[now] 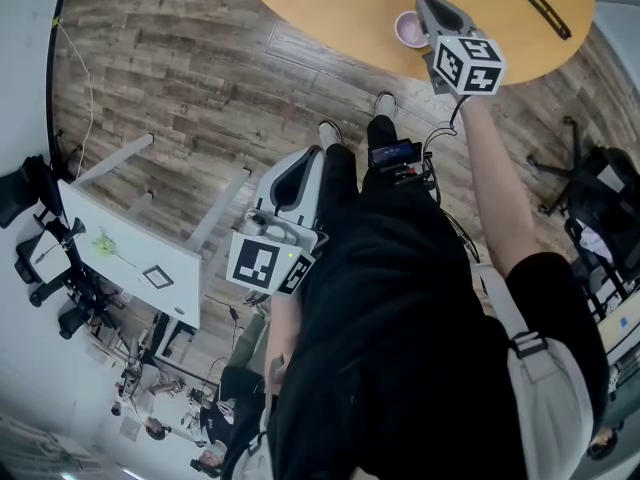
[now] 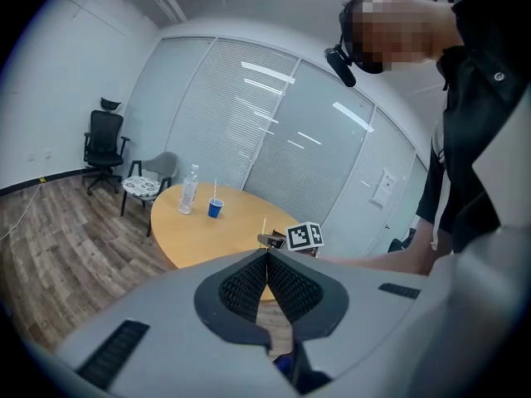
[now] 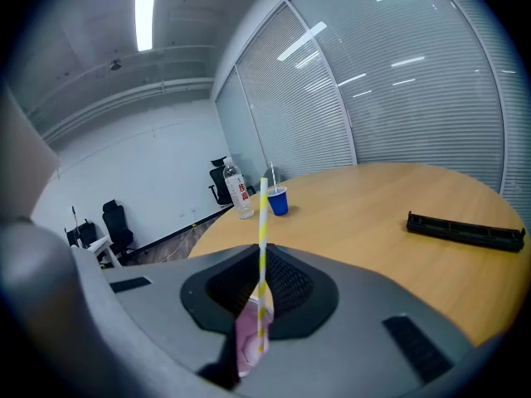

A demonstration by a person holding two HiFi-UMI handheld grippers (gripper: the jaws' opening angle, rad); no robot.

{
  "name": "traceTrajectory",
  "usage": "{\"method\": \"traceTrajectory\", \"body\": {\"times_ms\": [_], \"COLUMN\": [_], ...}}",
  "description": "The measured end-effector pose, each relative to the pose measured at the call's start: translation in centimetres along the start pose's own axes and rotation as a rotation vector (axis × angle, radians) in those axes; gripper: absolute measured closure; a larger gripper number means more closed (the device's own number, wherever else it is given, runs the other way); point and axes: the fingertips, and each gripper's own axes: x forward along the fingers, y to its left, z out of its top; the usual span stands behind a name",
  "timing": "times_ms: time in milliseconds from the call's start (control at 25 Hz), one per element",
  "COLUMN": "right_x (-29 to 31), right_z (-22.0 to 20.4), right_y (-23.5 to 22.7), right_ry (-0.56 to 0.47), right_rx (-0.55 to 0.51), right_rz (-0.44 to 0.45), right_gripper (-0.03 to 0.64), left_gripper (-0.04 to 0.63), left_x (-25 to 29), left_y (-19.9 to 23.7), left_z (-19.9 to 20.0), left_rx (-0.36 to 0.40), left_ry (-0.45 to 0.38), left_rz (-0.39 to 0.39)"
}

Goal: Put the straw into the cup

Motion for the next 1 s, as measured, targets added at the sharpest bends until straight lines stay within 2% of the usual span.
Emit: {"method": "traceTrajectory", "body": {"times_ms": [560,720,1000], "right_x": [-0.4,-0.6,-1.4], "right_z": [-0.5,-0.1,-0.1], "right_y": [-0.5,-0.4,-0.2], "right_ry": [-0.006,-0.017,-0.012], "right_rx": [0.059,0.063,0.057], "right_rz": [0.001,0.005,-0.004], "right_gripper": [0.588,0.553,0.549], "left_gripper": [0.583,0.583,0.583], "left_x": [-0.2,-0.4,-0.9], "left_y": [-0.1,-0.1,-0.2], "left_z": [-0.2,-0.1,0.0], "left_rx": [-0.003,0.001,0.014], "left_ry": [-0.005,-0.011,-0.023], "left_rz": [-0.006,-0.007,-0.025]}}
